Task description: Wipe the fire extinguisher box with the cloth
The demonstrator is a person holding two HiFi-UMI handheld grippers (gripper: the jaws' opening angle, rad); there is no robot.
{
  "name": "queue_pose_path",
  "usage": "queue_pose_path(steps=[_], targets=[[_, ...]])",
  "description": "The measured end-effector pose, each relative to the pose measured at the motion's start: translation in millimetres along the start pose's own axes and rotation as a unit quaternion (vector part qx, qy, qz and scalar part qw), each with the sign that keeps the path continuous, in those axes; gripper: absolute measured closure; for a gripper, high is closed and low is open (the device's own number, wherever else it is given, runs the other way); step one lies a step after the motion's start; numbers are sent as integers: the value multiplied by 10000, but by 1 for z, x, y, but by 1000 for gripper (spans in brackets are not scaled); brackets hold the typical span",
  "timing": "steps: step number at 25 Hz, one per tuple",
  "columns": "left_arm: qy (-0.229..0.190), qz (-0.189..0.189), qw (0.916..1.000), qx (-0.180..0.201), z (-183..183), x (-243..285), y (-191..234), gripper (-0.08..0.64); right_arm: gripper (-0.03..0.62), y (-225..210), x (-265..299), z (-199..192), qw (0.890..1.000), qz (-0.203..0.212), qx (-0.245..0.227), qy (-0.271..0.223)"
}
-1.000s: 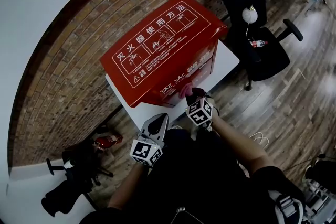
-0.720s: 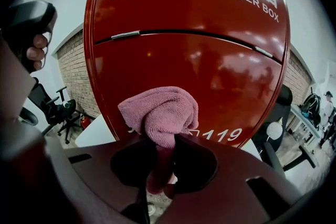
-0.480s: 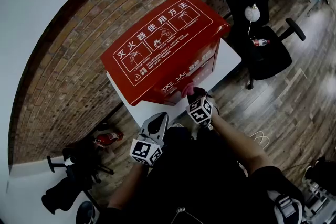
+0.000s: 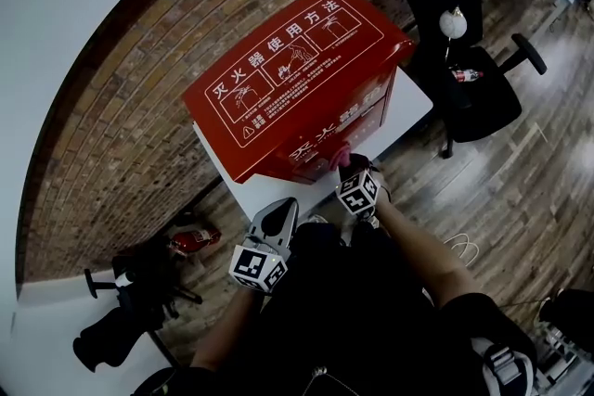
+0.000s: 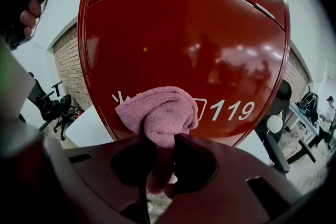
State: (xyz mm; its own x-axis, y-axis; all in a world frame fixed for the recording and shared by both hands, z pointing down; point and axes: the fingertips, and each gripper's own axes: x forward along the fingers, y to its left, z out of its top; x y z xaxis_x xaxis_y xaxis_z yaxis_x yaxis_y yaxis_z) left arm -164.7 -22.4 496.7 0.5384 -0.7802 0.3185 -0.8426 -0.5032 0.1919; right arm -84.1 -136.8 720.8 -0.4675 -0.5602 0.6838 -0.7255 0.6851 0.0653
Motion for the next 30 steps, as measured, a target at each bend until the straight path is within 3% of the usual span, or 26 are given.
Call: queue_pose_path(steps=[6,30], targets=[[18,128,9998,-158,-2,-6,7,540,509,2,8,-9,9999,58,62,124],[16,426,9990,-109,-7,-24,19,540,508,1,64,-71,9935,224,401,1042]])
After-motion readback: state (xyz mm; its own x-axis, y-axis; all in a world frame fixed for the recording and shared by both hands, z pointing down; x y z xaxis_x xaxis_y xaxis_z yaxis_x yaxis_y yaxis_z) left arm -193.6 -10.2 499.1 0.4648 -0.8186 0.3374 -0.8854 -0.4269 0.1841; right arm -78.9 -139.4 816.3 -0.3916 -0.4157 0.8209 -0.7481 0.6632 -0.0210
